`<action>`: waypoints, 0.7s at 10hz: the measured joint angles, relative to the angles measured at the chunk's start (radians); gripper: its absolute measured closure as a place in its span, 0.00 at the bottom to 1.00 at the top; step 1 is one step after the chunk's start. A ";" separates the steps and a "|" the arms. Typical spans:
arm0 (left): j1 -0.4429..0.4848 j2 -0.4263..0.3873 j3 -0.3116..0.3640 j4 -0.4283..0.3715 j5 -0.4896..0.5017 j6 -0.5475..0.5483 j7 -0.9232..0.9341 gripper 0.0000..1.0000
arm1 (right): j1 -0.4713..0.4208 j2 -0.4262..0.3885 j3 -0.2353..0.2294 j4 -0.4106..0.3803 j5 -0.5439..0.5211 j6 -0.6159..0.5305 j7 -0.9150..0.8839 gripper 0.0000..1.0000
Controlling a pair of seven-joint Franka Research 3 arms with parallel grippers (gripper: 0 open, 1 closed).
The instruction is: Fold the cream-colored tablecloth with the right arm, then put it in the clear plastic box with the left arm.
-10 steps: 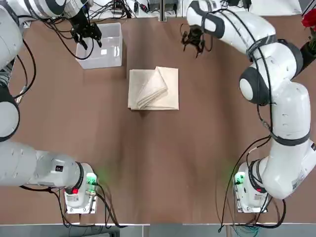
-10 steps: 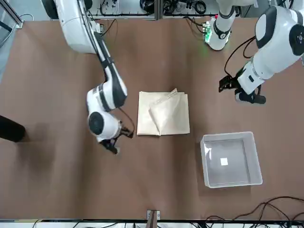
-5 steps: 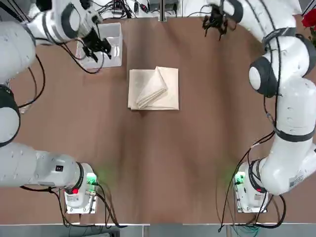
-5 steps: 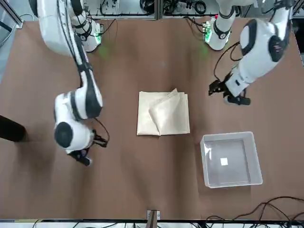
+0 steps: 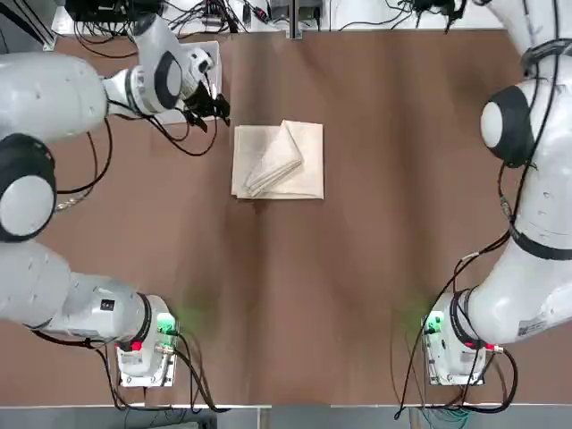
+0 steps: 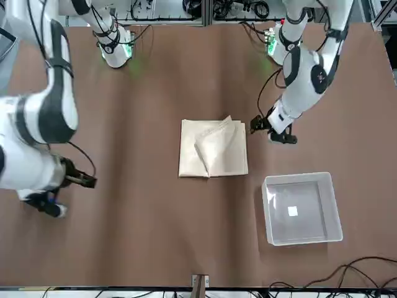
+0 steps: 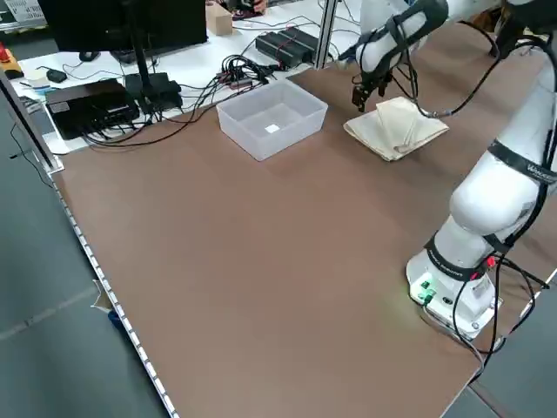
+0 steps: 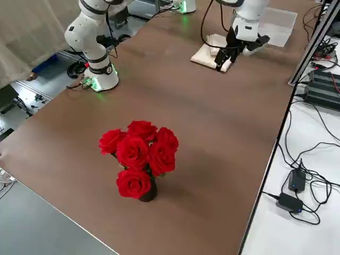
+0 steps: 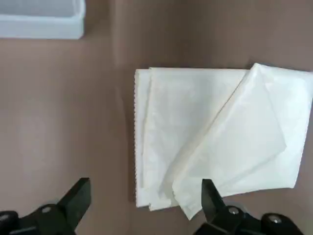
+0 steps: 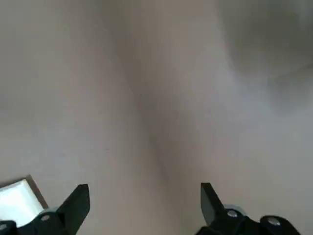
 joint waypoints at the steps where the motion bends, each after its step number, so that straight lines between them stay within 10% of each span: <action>1: -0.015 0.045 -0.005 0.000 -0.002 0.049 0.000 0.00 | -0.030 -0.030 0.000 0.001 -0.009 -0.022 -0.023 0.00; 7: -0.023 0.300 -0.006 0.150 -0.003 0.134 0.066 0.00 | -0.147 -0.229 0.001 -0.080 -0.065 -0.107 -0.200 0.00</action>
